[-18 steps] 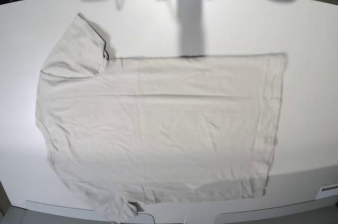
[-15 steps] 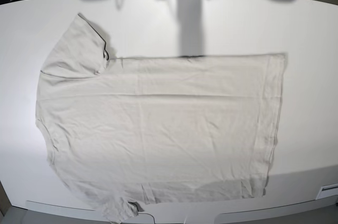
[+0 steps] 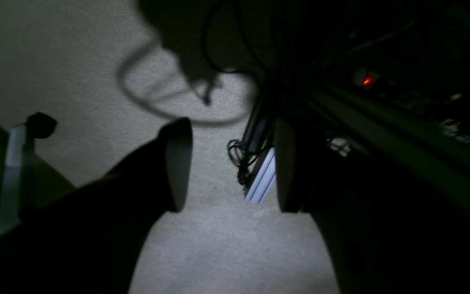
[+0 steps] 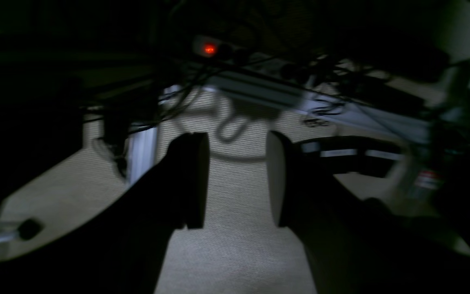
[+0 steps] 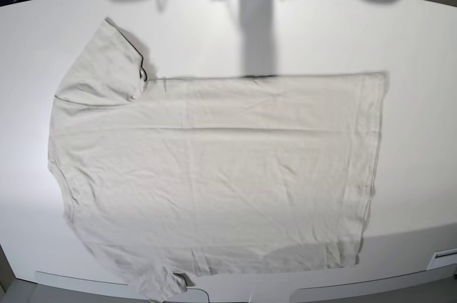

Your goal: Fold the T-shirt properly

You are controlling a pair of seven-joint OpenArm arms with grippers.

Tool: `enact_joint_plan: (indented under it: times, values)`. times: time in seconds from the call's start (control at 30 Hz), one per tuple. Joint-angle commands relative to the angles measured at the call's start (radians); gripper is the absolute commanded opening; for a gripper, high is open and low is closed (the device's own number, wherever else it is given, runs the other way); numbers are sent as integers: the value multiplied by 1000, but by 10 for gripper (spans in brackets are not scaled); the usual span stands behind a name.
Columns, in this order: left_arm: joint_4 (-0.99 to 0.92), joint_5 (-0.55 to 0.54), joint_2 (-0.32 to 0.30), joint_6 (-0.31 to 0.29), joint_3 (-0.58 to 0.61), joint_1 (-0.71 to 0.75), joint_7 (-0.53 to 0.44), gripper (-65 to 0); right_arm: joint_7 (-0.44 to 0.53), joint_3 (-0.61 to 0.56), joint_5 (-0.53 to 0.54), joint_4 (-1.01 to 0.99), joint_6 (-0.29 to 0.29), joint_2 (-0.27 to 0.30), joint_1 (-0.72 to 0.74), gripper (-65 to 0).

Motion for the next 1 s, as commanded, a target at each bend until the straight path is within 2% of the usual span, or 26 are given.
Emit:
enact_joint_plan:
  times: [0.0,0.17,0.43,0.57,0.67,0.9,0.97]
  values:
    - [12,-1,-4,-6,1,10,-9,-330,14,0,-3,3,6,14,-5,-408]
    - [26,-2,-3,-101,1,21,-12,-330,18,0,4,3,18,28,-5,-408]
    - [26,-13,-3,-107,1,29,-8,-330,31,0,4,3,18,30,-24,-408]
    - [38,-77,-3,-119,1,54,-9,-330,103,0,3,5,18,38,-56,-408]
    - [74,-95,-3,-175,1,87,-8,-330,140,0,3,26,18,45,-87,-408]
    - [201,-100,-3,-266,1,199,-7,-330,139,0,4,164,18,58,-217,-408]
    - [242,-143,-3,-300,1,239,-2,-330,139,0,4,225,18,65,-265,-408]
